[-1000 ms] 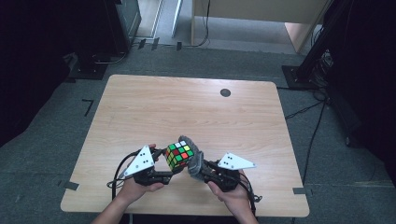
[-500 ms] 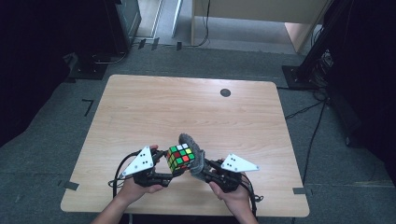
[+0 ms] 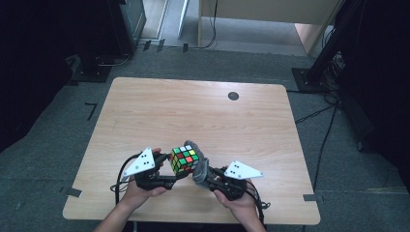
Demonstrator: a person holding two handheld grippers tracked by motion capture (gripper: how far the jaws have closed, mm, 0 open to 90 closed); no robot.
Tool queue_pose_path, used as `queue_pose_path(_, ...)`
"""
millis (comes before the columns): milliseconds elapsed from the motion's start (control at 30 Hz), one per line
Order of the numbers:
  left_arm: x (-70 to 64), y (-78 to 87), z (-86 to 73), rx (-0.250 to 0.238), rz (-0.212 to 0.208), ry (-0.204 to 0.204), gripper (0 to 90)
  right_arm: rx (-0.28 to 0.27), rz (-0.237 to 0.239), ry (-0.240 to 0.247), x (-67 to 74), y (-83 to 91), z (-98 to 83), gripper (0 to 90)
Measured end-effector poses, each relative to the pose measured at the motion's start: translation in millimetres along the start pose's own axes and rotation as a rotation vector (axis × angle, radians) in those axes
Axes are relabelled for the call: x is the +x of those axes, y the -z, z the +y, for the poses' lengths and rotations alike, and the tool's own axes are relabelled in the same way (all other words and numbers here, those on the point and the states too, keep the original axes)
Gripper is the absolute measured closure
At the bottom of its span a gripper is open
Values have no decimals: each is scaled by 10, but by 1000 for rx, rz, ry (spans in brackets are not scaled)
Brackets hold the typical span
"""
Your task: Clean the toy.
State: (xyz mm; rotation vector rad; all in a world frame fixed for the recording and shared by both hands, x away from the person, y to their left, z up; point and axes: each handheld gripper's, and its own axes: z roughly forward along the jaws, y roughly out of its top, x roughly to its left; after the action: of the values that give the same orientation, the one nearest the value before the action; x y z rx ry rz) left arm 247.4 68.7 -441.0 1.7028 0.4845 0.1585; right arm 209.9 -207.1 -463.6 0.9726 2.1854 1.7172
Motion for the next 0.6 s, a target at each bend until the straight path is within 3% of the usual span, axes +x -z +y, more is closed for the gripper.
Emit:
queue_pose_path(67,13,9,8,-19,-1,18,342,40,-26,15,21,-66,-60,713)
queue_pose_path(133,37,36,28,-84,11,78,342,45,6,-21,67,-152,-120,714)
queue_pose_path(200,23,16,7,-87,13,85,342,-21,21,-49,180,-202,-124,714)
queue_pose_path(267,8,-11,-12,-75,15,76,342,-96,4,-86,275,-203,-102,717)
queue_pose_path(333,-10,-46,-28,-81,-5,108,342,-112,-21,-105,339,-207,-106,719)
queue_pose_path(400,-20,-63,-31,-74,-16,111,343,-119,3,-90,385,-236,-126,720)
queue_pose_path(500,-104,-144,-64,-22,-18,59,342,-79,49,-40,446,-301,-128,718)
queue_pose_path(567,-119,-160,-68,-6,-5,41,342,-11,33,-13,446,-356,-140,716)
queue_pose_path(600,-119,-160,-68,-6,-5,41,342,-11,33,-13,446,-356,-140,716)
